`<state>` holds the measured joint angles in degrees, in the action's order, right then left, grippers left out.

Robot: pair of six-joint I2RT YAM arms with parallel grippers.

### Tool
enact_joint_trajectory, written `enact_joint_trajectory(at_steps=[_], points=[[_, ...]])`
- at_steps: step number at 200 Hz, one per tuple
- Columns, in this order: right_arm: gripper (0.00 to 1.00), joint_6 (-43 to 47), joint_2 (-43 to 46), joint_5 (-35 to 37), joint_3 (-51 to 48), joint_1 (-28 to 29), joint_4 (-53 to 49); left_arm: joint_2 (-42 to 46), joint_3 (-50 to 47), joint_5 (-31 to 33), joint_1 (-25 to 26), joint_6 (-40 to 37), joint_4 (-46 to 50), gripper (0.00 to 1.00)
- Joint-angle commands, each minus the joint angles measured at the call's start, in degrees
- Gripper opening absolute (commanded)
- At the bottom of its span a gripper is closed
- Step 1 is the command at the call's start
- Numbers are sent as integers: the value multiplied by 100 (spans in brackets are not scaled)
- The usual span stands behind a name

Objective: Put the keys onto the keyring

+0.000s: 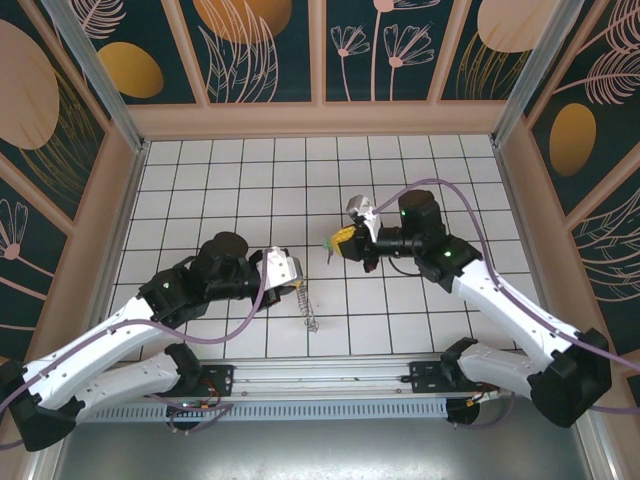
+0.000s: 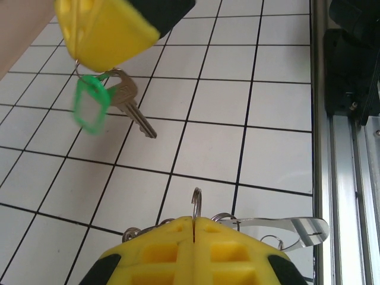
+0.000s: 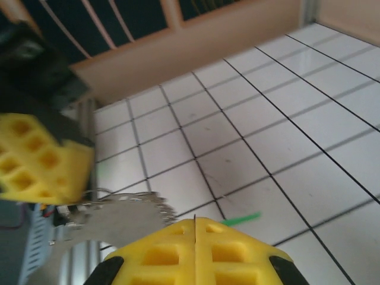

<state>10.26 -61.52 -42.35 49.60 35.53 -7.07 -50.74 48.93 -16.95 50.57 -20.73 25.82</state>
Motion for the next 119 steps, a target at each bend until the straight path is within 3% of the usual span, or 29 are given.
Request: enact_joint_trajectory(at_steps=[1, 60, 119], points=[[0, 140, 72, -699, 250, 24, -506, -98, 297, -308, -26, -134, 85, 0], [0, 327, -389, -1281, 873, 83, -1497, -252, 605, -342, -25, -329, 438, 0], [0, 529, -703, -1587, 1219, 496, -2152, -305, 554, -92, -25, -522, 392, 0]])
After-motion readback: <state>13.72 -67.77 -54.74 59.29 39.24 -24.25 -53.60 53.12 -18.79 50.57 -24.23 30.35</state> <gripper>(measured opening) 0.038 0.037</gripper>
